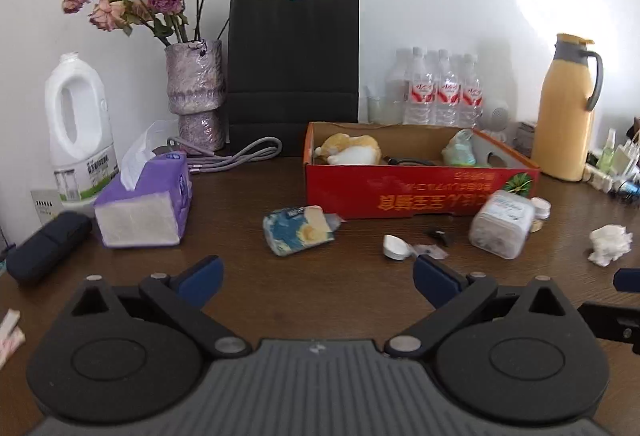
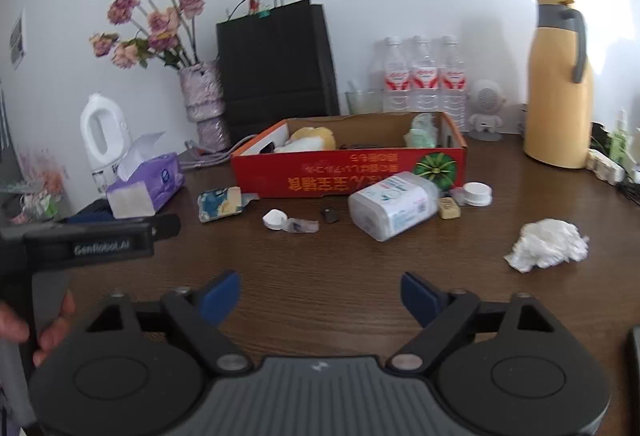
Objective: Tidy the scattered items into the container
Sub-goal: 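Grasp the blue crumpled wrapper with the left tool while the right tool grasps the white round cap, then carry the blue wrapper and white cap up over the cardboard box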
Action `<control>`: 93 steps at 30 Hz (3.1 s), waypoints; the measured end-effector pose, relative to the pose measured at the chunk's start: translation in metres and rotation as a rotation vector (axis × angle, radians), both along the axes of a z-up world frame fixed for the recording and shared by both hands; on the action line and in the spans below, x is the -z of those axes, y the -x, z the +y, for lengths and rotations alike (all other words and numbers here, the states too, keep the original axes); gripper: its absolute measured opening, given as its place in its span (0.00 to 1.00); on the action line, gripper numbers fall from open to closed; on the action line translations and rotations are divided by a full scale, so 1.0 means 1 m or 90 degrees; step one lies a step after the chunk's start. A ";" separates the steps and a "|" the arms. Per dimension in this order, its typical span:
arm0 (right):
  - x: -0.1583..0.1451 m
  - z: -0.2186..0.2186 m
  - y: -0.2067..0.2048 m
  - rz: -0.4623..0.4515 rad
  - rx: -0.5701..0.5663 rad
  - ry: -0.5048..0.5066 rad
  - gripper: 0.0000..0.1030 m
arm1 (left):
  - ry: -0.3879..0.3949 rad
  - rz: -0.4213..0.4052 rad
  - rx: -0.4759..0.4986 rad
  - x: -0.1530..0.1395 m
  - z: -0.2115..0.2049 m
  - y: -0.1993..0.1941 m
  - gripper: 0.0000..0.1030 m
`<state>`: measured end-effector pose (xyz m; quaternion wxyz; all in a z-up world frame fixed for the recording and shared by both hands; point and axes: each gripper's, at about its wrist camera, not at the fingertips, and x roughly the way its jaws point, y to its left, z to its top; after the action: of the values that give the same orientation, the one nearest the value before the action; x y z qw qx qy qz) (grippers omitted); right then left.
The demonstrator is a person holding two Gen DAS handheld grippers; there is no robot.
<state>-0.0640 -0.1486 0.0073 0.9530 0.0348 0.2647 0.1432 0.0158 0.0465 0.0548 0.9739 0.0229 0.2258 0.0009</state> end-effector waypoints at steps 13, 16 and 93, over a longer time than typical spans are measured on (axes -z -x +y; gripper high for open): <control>0.004 0.076 -0.142 0.027 -0.147 0.059 0.67 | 0.031 0.105 0.100 0.020 0.054 -0.150 0.89; 0.016 0.091 -0.162 0.036 -0.165 0.084 0.60 | 0.097 0.135 0.099 0.030 0.069 -0.167 0.73; -0.039 -0.032 0.021 -0.156 0.036 -0.032 0.26 | 0.128 -0.108 0.097 -0.069 -0.033 0.034 0.11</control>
<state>-0.0852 -0.1803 0.0461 0.9808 0.0482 0.1414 0.1257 -0.0181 0.0138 0.1235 0.9841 -0.0577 0.1389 -0.0941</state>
